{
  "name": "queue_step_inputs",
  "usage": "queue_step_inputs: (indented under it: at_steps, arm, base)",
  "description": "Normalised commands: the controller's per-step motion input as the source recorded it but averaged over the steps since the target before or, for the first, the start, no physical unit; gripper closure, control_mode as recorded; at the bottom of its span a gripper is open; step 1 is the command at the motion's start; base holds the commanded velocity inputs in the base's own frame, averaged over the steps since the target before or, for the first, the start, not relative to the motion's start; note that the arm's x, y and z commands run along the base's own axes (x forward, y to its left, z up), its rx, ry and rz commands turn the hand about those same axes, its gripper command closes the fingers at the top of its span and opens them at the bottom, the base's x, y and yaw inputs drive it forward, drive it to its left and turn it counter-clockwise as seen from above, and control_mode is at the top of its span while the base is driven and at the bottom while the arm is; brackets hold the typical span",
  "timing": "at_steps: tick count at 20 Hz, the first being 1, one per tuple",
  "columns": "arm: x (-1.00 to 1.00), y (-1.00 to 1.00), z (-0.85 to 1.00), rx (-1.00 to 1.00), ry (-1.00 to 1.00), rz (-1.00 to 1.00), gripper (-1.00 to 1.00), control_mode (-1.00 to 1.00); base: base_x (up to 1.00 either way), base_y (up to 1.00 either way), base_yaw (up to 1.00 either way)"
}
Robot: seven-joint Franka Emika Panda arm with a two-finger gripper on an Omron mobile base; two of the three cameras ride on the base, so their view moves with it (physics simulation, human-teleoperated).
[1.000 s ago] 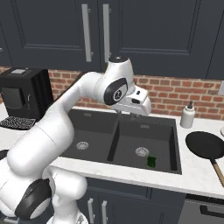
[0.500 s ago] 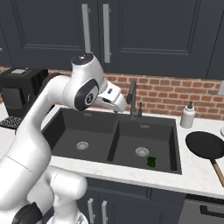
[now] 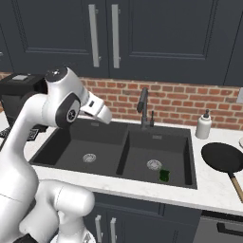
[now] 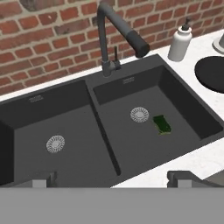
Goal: Pick the pan and sponge and place them into the sink. Then turn on the water.
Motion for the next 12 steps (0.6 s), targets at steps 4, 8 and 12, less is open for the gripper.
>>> queue_step_inputs:
  at_steps: [4, 8, 12]
  arm:
    - [0.0, 0.38, 0.0, -0.02, 0.01, 0.03, -1.0, -1.0]
    - [0.0, 0.18, 0.0, -0.05, 0.16, 0.01, -1.0, -1.0]
    - [0.03, 0.0, 0.0, 0.0, 0.16, 0.06, -1.0, -1.0]
  base:
    - [0.0, 0.0, 0.0]
    - [0.0, 0.0, 0.0]
    - [0.0, 0.0, 0.0]
